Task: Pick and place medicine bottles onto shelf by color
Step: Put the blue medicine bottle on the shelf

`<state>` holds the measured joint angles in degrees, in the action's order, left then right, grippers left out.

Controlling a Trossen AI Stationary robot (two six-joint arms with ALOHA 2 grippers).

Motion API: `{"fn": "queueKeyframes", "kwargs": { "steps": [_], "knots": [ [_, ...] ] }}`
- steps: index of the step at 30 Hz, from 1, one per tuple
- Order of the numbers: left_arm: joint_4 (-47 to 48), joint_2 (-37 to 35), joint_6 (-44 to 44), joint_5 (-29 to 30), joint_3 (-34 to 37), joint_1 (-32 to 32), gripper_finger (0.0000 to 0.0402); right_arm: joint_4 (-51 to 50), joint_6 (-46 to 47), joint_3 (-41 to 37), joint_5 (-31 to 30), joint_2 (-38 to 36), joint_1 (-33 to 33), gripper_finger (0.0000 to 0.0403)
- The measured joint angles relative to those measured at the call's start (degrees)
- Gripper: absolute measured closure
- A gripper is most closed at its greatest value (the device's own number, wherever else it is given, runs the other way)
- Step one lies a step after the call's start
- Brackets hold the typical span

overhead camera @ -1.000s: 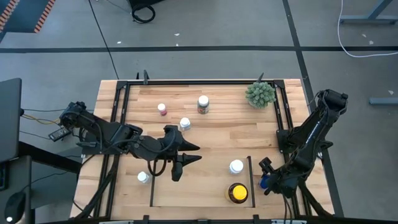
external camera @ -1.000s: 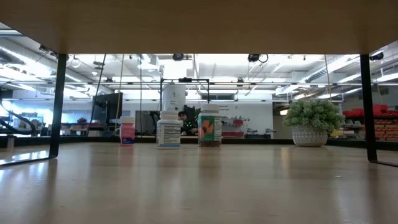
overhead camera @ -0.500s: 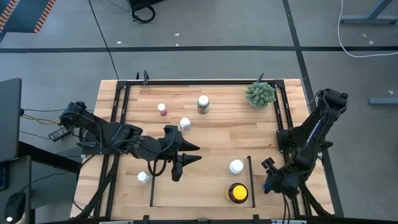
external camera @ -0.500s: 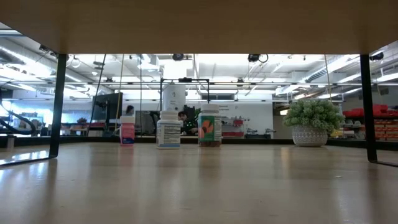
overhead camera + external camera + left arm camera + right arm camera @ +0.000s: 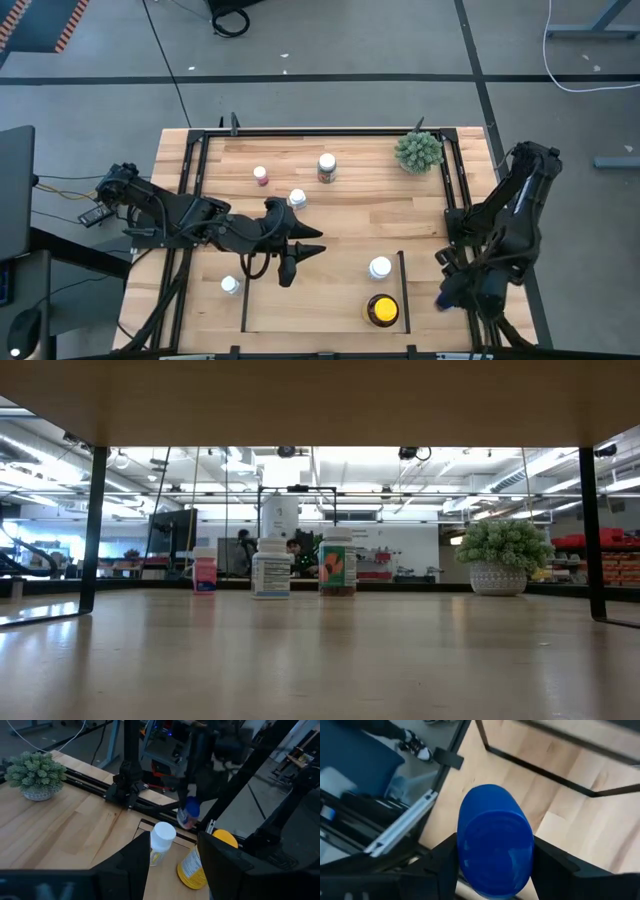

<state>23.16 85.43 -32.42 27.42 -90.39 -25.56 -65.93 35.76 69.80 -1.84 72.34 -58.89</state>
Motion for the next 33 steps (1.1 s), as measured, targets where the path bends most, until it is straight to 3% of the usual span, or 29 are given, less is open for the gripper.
{"fn": "queueKeyframes", "kwargs": {
  "steps": [8,20,27,33],
  "knots": [
    [-3.0,0.0,0.7,1.5,0.0,0.7,0.0230,-8.7,2.0,10.9,-3.8,0.0,2.4,0.0196],
    [-11.3,0.1,15.6,1.3,0.0,2.4,0.0227,-15.9,0.8,22.4,-15.9,0.0,15.8,0.0196],
    [-10.8,0.1,20.0,1.2,0.0,6.3,0.0161,-15.8,-3.0,25.4,-16.4,0.1,23.3,0.0196],
    [-10.4,1.7,19.3,-7.9,0.0,11.5,0.0093,-12.6,-7.3,25.8,-16.4,0.2,28.2,0.0196]
  ]
}}
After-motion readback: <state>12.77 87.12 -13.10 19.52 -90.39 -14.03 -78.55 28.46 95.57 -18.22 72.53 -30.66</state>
